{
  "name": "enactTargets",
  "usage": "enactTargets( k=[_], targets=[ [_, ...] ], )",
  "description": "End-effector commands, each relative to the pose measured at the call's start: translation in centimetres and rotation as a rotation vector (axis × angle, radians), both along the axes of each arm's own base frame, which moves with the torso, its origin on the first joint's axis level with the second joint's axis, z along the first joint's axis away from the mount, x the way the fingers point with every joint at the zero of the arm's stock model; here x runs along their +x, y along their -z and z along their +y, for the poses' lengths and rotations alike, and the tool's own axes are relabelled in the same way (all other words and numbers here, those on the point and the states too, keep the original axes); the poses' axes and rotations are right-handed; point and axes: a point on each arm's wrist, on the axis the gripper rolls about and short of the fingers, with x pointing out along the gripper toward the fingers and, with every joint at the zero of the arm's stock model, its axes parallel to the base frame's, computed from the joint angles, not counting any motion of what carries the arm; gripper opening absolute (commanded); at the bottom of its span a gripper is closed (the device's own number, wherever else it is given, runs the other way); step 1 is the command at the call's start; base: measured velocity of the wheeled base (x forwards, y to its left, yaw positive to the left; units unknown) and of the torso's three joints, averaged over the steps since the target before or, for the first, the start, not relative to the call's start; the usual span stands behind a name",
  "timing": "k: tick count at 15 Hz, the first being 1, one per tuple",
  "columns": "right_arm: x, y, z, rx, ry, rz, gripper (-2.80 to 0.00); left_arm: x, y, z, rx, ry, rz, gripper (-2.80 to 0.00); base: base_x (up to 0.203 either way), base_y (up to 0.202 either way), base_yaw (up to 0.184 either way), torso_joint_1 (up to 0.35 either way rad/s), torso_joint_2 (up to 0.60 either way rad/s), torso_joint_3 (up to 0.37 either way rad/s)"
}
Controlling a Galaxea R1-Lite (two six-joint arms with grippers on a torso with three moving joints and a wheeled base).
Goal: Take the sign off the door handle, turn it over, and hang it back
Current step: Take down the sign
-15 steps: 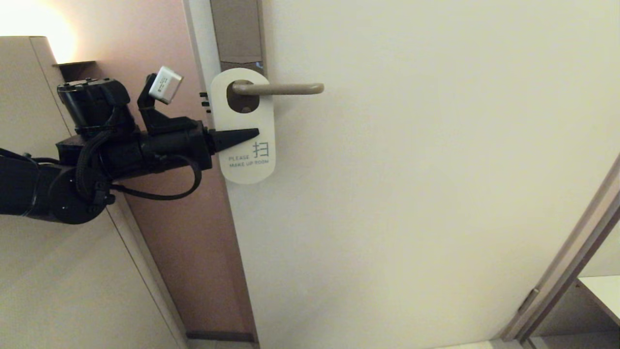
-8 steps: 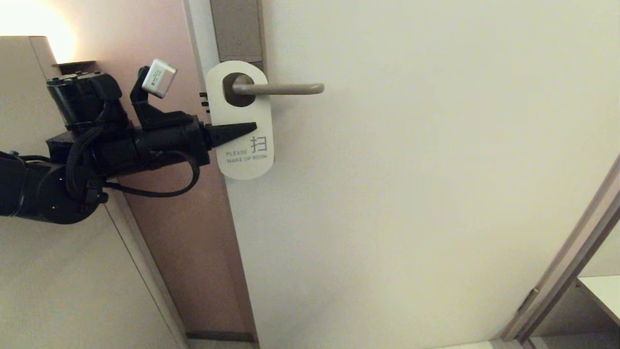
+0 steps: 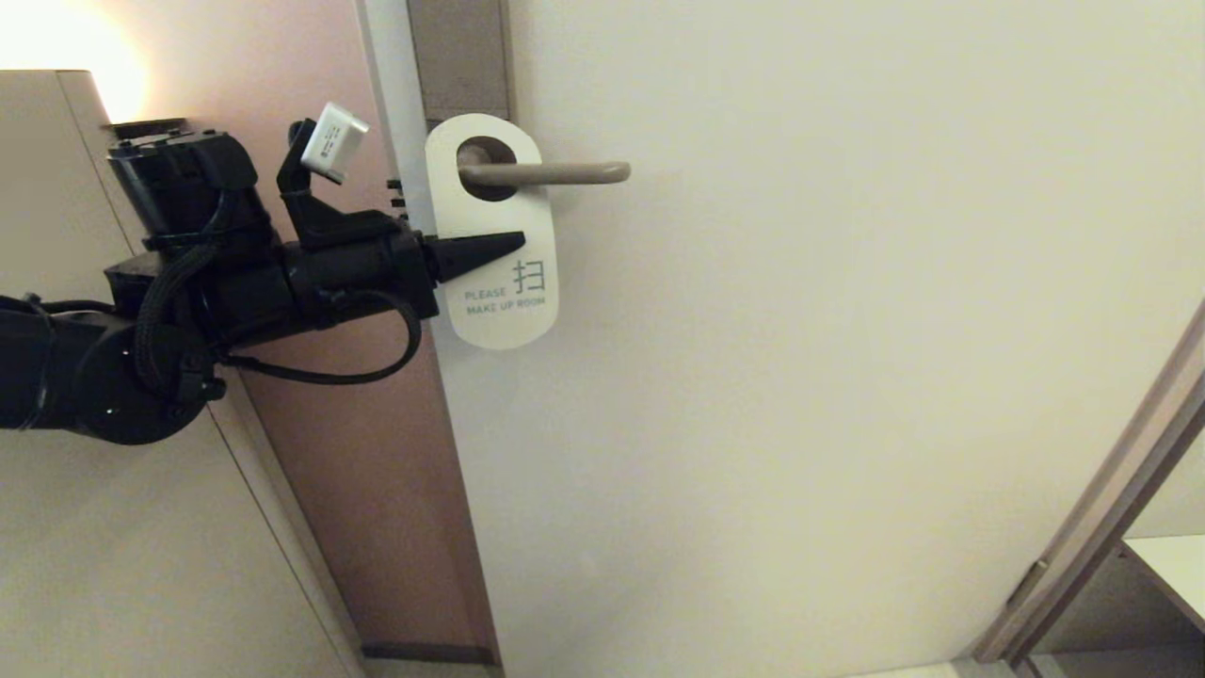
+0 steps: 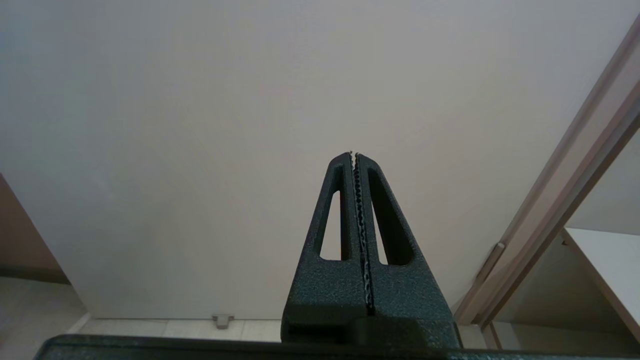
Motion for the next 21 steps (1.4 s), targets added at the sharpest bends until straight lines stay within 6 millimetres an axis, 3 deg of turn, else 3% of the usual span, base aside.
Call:
enactTargets(
  k=[1, 9, 21],
  targets=[
    [0.0, 0.0, 0.0, -0.001, -0.001, -0.001, -2.80, -0.4, -0.2, -0.3, -0.002, 0.014, -0.007, -2.80, 0.000, 0.000, 0.000, 0.000, 0.00, 0.000],
    [0.0, 0.0, 0.0, -0.001, -0.001, 0.001, -2.80, -2.5, -0.7, -0.5, 0.011, 0.007, 0.006, -2.80, 0.000, 0.000, 0.000, 0.000, 0.00, 0.000],
    [0.0, 0.0, 0.0, -0.001, -0.001, 0.000, -2.80, -2.4, -0.4, -1.0, 0.047, -0.063, -0.005, -2.80, 0.000, 0.000, 0.000, 0.000, 0.00, 0.000]
  ],
)
